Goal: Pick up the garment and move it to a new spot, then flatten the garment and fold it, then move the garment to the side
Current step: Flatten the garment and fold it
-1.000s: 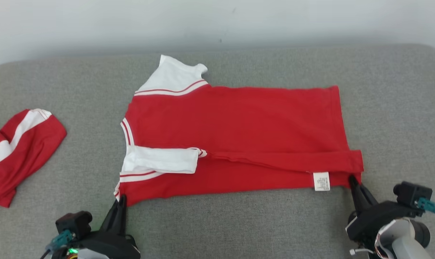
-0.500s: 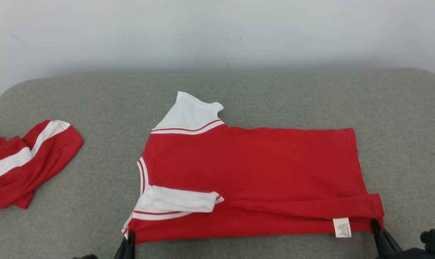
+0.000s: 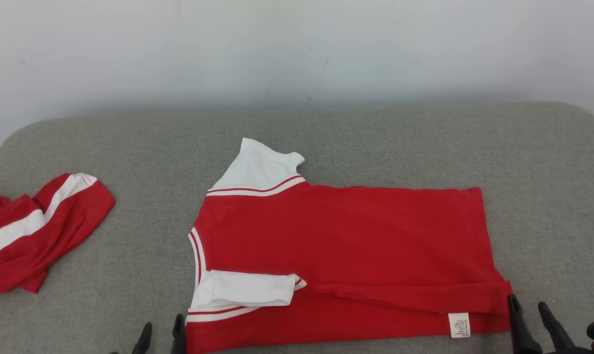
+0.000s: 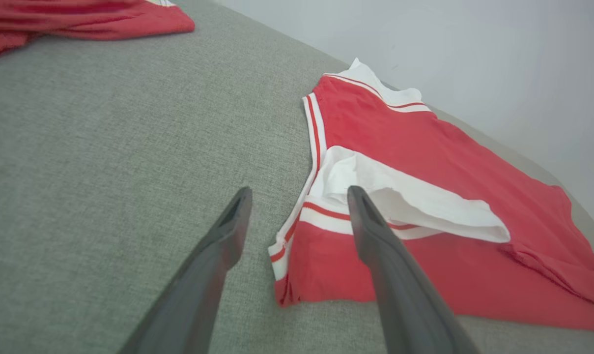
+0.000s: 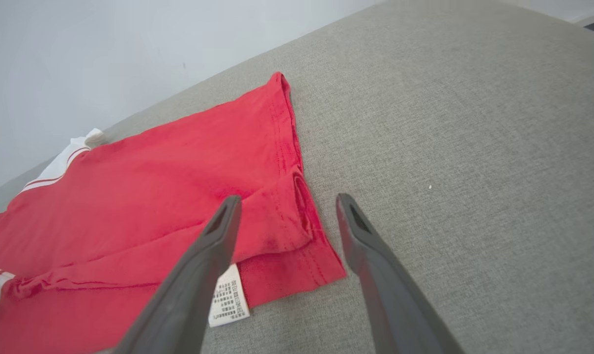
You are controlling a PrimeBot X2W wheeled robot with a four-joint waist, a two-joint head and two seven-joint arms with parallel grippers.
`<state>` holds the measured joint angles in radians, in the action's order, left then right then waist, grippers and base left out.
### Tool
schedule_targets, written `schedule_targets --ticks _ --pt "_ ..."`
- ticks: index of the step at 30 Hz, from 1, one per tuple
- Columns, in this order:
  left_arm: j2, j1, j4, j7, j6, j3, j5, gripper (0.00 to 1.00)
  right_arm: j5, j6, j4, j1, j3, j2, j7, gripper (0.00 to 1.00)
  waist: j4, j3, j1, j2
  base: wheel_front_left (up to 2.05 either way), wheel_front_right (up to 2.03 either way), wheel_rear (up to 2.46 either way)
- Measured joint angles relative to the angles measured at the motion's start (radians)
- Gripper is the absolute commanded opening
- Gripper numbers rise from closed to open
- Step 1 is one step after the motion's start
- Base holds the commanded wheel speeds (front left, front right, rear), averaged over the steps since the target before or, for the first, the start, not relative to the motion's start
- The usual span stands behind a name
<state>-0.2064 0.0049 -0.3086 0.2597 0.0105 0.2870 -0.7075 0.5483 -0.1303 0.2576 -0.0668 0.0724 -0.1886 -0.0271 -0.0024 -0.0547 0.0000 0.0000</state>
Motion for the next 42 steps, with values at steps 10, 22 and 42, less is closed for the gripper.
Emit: schedule_targets --ticks 10,22,42 --pt "0.031 0.027 0.168 0.003 -0.003 -0.169 0.186 1.00 -0.066 0.000 -0.099 -0.001 -0.032 0.015 -0.126 1.00 -0.020 0.045 -0.0001 0.0000 0.00 0.00 0.00" --pt "0.040 0.058 0.272 0.003 -0.005 -0.244 0.349 1.00 -0.170 0.000 -0.212 -0.002 -0.081 0.036 -0.212 1.00 -0.034 0.070 0.0000 0.0000 0.00 0.00 0.00" --pt "0.058 0.139 0.252 0.003 -0.020 -0.285 0.413 1.00 -0.212 0.000 -0.173 -0.063 -0.071 0.072 -0.233 1.00 -0.022 0.062 0.0001 0.0000 0.00 0.00 0.00"
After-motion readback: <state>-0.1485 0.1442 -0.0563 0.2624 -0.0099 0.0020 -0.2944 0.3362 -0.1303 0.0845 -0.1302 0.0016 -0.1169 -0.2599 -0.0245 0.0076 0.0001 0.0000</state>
